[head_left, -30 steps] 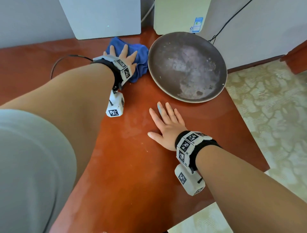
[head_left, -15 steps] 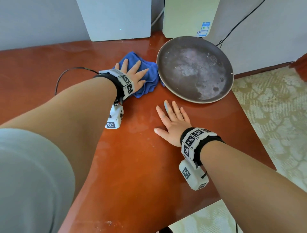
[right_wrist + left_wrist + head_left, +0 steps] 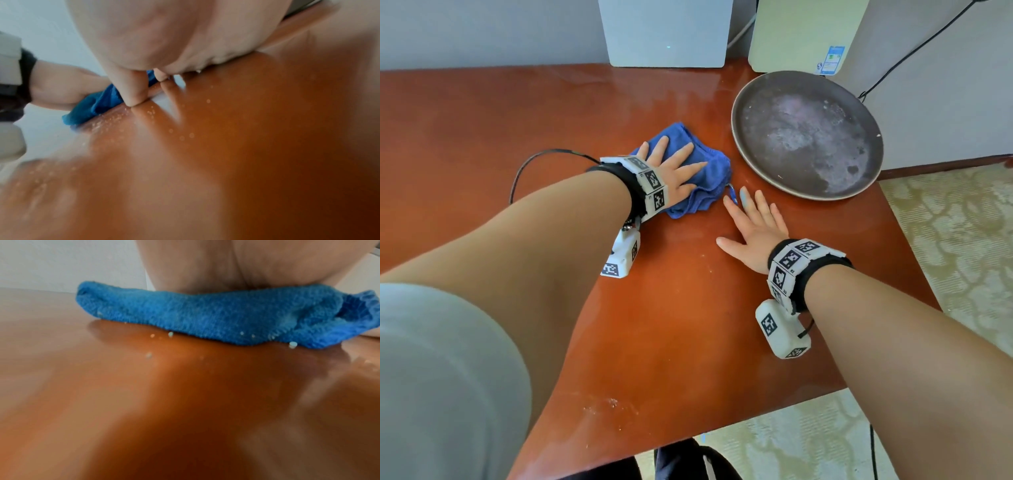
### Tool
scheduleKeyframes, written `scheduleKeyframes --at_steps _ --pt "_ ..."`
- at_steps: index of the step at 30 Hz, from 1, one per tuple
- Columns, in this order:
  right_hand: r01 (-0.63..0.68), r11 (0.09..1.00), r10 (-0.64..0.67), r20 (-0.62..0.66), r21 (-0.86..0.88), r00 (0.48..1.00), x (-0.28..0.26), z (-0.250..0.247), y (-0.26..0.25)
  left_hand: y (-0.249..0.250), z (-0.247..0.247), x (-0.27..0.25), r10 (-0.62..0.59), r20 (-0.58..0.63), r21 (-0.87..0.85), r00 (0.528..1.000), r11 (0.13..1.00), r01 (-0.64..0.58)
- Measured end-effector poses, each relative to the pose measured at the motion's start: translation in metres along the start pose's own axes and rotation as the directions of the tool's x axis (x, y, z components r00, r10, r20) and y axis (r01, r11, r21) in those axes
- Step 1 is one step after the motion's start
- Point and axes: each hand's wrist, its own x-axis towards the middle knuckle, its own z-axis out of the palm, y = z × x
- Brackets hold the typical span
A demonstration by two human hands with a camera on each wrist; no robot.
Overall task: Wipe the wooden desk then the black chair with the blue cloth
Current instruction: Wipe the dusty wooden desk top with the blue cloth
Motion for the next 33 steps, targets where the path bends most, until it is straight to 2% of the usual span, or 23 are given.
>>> scheduleKeyframes --at_steps 3,10,18,24,33 --pt "-0.023 0.999 0.026 -0.048 0.049 0.998 -0.004 0.004 -0.002 0.003 0.005 -0.019 0.008 0.020 0.011 1.000 1.000 -0.008" --pt "-0.162 0.987 0.162 -0.034 -0.001 0.986 -0.025 0.022 -0.017 0.007 0.021 -0.075 0.030 0.059 0.019 0.998 0.999 -0.031" --pt "-0.159 0.987 0.160 -0.013 0.037 0.987 -0.069 0.046 -0.037 0.021 0.048 -0.159 0.056 0.114 0.019 0.992 0.998 -0.058" --pt "-0.194 0.981 0.194 -0.061 0.000 0.979 -0.102 0.084 -0.062 0.034 0.074 -0.227 0.052 0.119 0.035 0.991 0.998 -0.057" --pt "-0.186 0.982 0.185 -0.095 -0.003 0.978 -0.119 0.096 -0.065 0.039 0.109 -0.313 0.040 0.153 -0.016 0.987 0.999 -0.038"
